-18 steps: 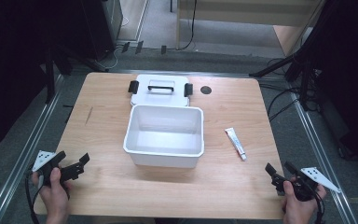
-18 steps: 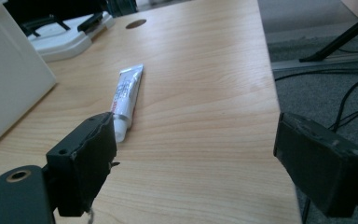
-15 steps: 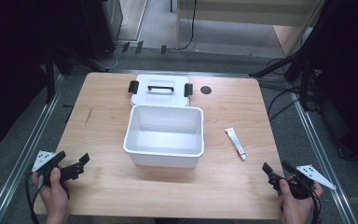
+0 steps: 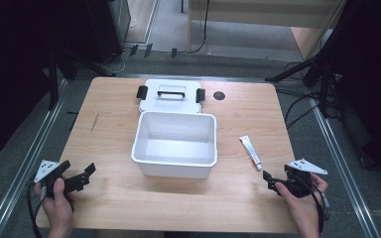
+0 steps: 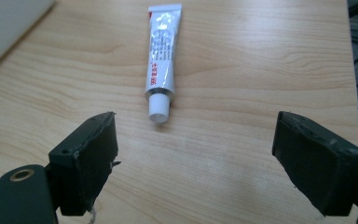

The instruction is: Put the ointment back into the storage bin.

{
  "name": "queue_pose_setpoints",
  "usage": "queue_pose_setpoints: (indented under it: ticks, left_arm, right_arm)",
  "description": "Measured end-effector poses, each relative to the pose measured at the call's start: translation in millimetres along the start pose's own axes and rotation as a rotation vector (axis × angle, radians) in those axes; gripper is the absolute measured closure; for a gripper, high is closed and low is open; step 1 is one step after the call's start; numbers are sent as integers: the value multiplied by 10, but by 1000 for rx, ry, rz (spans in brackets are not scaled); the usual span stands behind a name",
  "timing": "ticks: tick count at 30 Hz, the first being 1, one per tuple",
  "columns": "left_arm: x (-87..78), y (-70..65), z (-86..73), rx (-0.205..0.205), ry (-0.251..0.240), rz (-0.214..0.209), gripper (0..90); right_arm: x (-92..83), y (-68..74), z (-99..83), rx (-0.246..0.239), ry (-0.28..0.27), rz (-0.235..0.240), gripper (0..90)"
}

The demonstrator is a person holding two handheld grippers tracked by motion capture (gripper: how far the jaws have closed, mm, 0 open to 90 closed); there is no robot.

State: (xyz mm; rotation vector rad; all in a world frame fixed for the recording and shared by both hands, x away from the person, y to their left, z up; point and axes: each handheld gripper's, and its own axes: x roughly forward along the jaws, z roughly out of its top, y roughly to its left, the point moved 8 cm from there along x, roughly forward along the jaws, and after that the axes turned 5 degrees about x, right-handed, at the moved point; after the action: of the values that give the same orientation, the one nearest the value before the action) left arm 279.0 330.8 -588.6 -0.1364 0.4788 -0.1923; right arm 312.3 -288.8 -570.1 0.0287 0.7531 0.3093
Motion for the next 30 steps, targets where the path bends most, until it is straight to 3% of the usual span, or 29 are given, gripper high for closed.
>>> queue_pose_setpoints:
  ticks: [3, 8, 19, 24, 30]
  left_arm:
    - [0, 2, 0, -2, -1, 0, 0]
    - [5, 1, -1, -2, 2, -3, 0]
    - [6, -1, -1, -5, 3, -3, 0]
    - [7, -1, -3, -5, 6, -5, 0]
    - [4, 0, -2, -5, 3, -7, 0]
  right_arm:
    - [20, 10, 41, -34, 65, -38, 171]
    - [44, -1, 113, -42, 233, -61, 162]
    - [151, -58, 189, -76, 532, -152, 143]
    - [237, -59, 231, -100, 609, -220, 134]
    - [340, 50, 251, -111, 686, -197, 135]
